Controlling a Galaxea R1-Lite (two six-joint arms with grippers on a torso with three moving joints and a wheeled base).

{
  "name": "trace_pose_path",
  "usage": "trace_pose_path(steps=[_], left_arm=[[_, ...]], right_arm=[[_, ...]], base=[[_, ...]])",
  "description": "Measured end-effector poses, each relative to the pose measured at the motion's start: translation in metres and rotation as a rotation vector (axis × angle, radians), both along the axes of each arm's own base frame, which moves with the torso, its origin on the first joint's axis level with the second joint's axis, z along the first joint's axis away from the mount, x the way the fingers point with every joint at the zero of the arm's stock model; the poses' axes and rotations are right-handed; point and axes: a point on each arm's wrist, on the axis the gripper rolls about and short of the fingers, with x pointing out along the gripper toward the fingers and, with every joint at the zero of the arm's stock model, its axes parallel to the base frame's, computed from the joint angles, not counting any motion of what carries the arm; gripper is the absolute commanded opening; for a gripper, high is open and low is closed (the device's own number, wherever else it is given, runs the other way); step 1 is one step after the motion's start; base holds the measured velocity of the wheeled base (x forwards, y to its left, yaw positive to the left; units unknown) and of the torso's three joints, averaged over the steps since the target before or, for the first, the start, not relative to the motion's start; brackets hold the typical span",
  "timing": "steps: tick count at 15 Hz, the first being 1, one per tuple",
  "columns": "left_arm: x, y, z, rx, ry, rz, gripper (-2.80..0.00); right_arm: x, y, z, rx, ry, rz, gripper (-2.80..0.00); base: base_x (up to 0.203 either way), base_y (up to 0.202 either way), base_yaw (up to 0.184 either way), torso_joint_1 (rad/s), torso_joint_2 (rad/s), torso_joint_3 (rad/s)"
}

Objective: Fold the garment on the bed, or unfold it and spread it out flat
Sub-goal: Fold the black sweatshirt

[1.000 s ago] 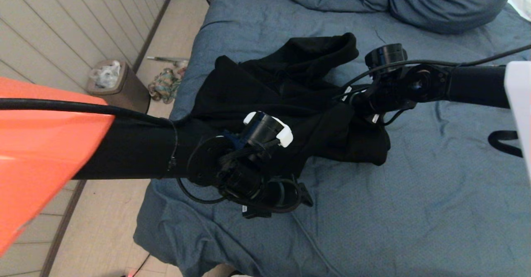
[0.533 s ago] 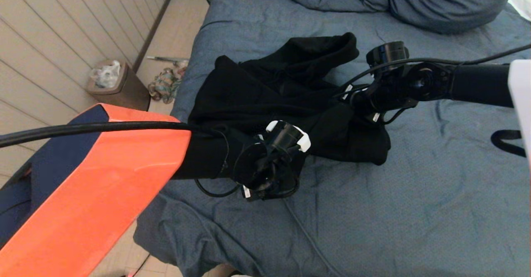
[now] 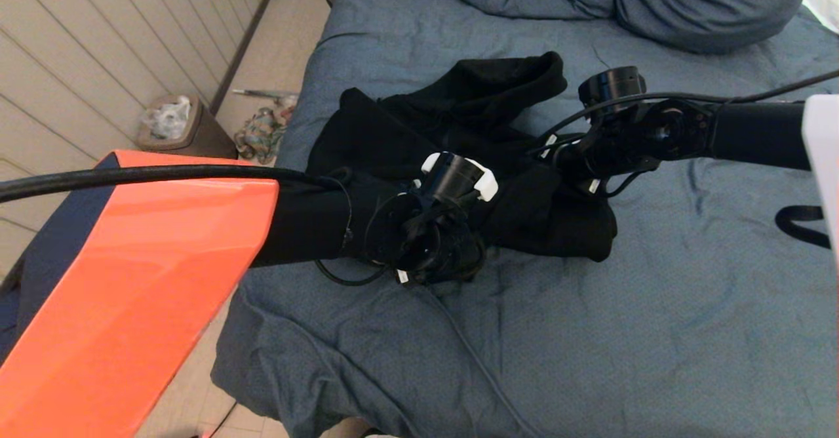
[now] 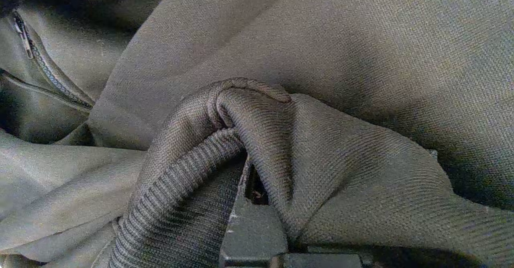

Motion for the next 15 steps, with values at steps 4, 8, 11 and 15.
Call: trace_pose_path(steps=[4,8,11,15], left_arm=[[0.011,-0.012,-0.011,0.029,-0.075,0.025,0.0],[0.016,-0.015,-0.021,0.066,-0.096,0.042,-2.8],[0.016,-0.015,-0.023,0.074,-0.096,0.036,-2.8],[0.013,-0.017,-0.023,0.099,-0.116,0.028,-2.8]], right_arm=[[0.001,0.001,-0.001,0.0,0.002,0.001,-2.8],[0.001,0.001,-0.001,-0.001,-0.002,0.002,-2.8],[0.001,0.001,0.0,-0.001,-0.003,0.002,-2.8],[0.001,0.001,-0.001,-0.002,-0.005,0.003,-2.8]], base=[[0.0,0.0,0.0,0.0,0.0,0.0],[0.0,0.0,0.0,0.0,0.0,0.0],[0.0,0.0,0.0,0.0,0.0,0.0],[0.0,0.0,0.0,0.0,0.0,0.0]])
